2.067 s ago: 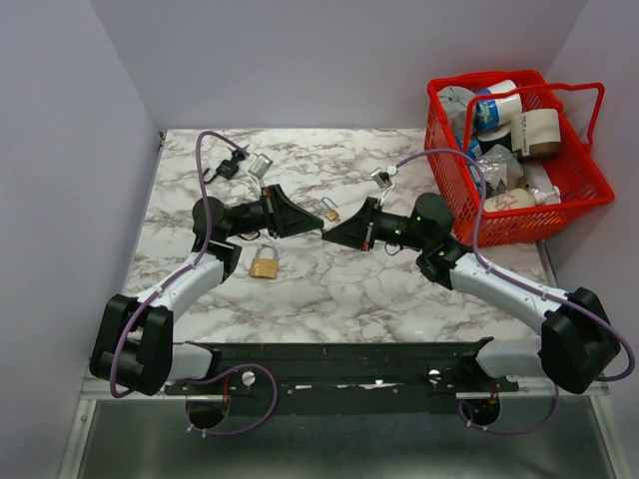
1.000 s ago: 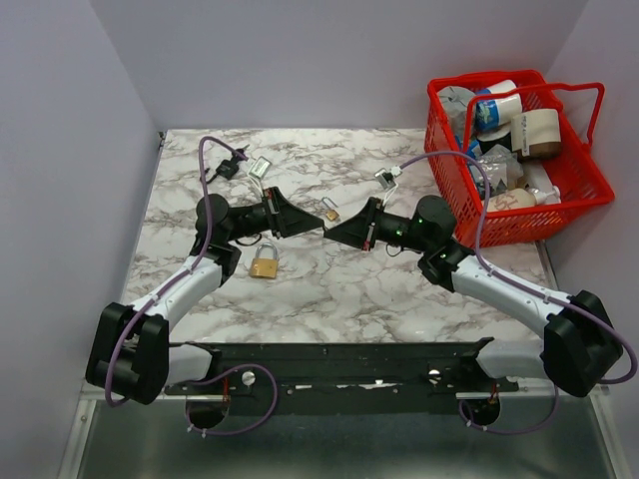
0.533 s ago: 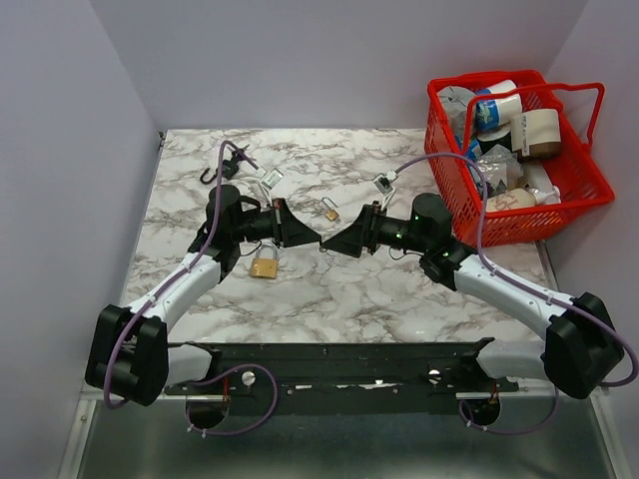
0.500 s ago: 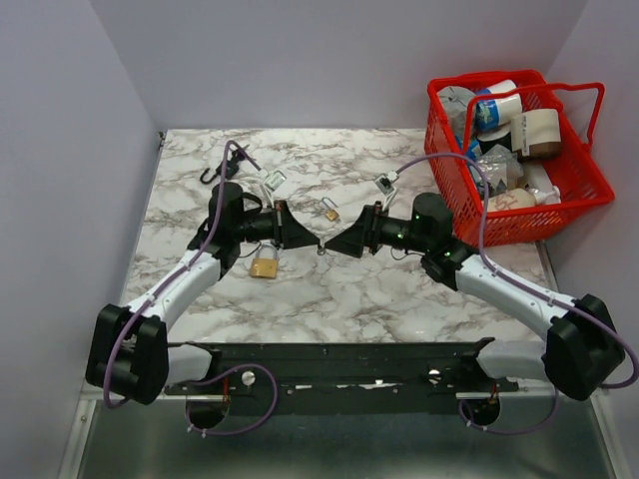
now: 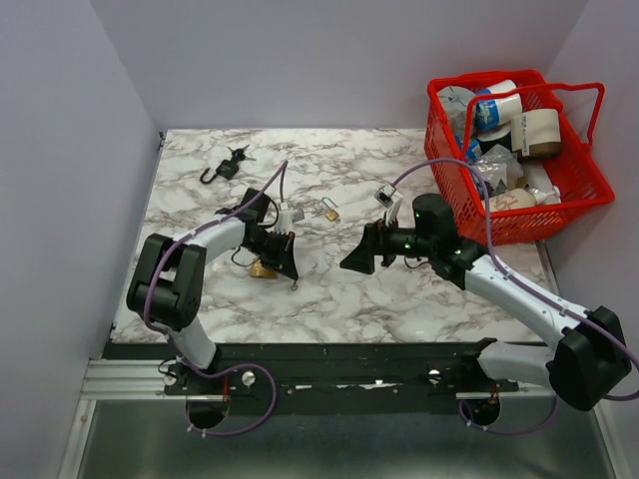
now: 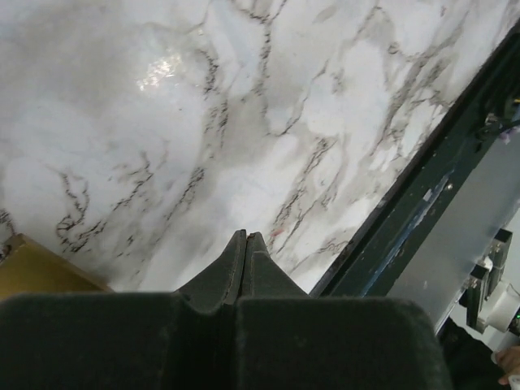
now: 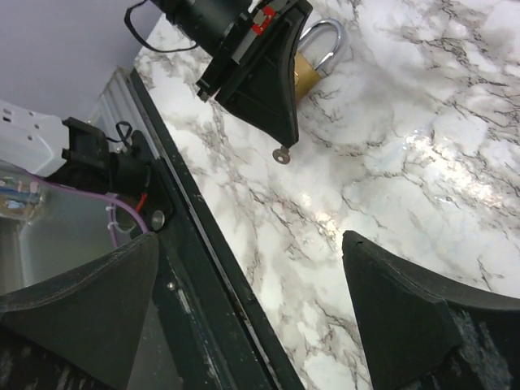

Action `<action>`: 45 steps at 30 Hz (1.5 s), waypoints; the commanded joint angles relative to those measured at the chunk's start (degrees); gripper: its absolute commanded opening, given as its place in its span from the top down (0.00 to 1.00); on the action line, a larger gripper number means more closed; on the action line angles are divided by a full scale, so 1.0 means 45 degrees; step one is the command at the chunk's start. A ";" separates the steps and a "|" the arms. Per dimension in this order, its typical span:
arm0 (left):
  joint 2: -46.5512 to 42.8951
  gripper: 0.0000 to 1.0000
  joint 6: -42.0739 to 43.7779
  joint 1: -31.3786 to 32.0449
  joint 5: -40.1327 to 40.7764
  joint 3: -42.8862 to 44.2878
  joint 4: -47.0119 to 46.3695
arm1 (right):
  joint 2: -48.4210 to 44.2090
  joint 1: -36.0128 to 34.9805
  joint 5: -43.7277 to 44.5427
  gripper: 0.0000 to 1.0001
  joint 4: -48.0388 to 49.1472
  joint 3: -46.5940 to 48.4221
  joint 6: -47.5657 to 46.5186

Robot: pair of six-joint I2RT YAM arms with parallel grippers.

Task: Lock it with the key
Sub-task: Place the key at the center of the board.

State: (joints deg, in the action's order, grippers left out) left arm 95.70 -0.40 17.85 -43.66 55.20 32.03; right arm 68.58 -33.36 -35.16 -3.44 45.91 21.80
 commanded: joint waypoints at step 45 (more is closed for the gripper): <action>-0.4446 0.01 -0.2350 -0.2676 0.1460 0.3085 -0.1861 | 0.6119 0.0090 0.5156 0.17 -0.4623 0.7214 -0.4080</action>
State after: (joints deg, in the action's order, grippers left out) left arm 80.09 -4.69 8.88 -36.86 68.55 28.73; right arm 87.18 -33.15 -19.42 -16.91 71.16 10.31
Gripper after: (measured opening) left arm 0.984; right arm 0.881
